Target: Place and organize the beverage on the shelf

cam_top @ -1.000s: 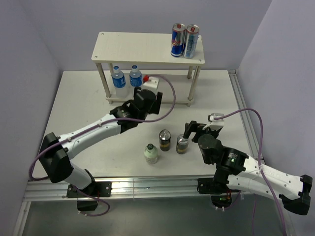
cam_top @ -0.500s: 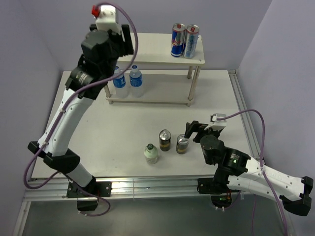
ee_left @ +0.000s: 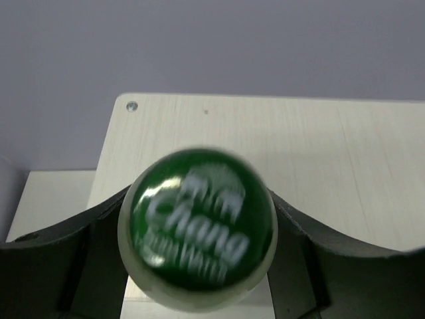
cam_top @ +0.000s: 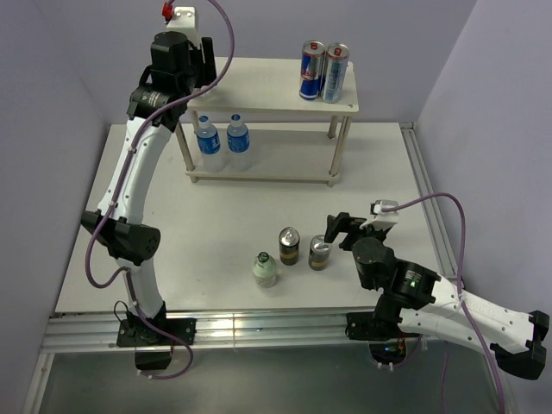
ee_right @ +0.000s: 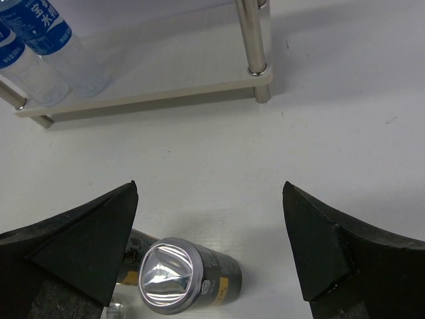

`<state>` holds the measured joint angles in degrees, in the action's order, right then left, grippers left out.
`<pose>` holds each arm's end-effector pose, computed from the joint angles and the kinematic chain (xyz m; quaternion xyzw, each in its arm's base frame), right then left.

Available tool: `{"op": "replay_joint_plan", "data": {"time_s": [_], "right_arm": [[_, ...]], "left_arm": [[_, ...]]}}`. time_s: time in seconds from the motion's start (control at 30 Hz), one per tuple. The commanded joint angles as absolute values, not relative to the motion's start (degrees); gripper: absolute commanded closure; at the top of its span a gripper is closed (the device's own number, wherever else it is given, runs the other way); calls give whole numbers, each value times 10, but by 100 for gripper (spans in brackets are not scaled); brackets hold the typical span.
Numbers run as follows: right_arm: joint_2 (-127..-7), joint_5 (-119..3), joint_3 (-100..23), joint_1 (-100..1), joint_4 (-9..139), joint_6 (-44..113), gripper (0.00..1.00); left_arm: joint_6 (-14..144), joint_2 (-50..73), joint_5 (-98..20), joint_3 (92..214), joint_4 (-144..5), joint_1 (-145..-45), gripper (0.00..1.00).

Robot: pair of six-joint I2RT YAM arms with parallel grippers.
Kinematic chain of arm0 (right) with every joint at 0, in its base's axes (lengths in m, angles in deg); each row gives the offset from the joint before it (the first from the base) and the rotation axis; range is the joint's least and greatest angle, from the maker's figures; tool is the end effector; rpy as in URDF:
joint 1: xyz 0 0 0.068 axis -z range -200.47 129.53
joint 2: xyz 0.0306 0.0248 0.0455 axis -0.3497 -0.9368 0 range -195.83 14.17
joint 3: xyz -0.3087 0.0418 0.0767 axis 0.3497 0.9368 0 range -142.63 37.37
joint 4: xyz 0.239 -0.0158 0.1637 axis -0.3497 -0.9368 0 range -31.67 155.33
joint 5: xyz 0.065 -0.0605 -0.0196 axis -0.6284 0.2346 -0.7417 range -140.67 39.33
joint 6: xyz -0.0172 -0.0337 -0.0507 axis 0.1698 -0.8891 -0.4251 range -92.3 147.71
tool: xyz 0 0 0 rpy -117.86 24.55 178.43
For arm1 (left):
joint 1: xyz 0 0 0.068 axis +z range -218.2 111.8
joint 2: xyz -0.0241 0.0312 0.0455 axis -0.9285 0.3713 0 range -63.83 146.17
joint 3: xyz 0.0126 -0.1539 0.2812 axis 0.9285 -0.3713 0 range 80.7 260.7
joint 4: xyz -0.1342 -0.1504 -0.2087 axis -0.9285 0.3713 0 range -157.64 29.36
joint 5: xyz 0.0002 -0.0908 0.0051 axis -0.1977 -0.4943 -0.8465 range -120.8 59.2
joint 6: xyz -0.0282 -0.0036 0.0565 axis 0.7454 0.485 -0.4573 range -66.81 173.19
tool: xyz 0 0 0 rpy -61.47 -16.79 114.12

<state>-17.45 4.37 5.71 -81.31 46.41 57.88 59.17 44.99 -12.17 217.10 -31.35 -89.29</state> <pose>0.0956 0.0896 0.3051 0.0685 0.7668 0.1045 0.6296 0.4311 -0.1497 0.5727 -0.0061 0.7561 -0.0310 0.6537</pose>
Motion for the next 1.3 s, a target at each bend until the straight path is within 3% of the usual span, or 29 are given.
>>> {"op": "replay_joint_plan", "data": {"time_s": [0.0,0.3,0.43,0.67,0.77,0.87,1.23,1.27], "right_arm": [[-175,66,57,-814,470,582,4],[-177,67,56,-814,468,583,4],[-177,69,56,-815,467,584,4],[-177,69,57,-814,466,585,4],[-177,70,56,-815,465,586,4],[-177,70,56,-815,464,585,4],[-173,70,57,-814,465,586,4],[-173,72,57,-814,464,586,4]], "left_arm": [[605,426,-157,2233,-391,-876,100],[616,437,-188,2228,-385,-853,97],[622,447,-203,2220,-382,-848,82],[621,463,-217,2211,-385,-844,44],[619,467,-222,2208,-385,-844,32],[617,468,-220,2197,-393,-844,25],[615,439,-223,2157,-412,-845,15],[615,433,-220,2144,-417,-845,4]]}}
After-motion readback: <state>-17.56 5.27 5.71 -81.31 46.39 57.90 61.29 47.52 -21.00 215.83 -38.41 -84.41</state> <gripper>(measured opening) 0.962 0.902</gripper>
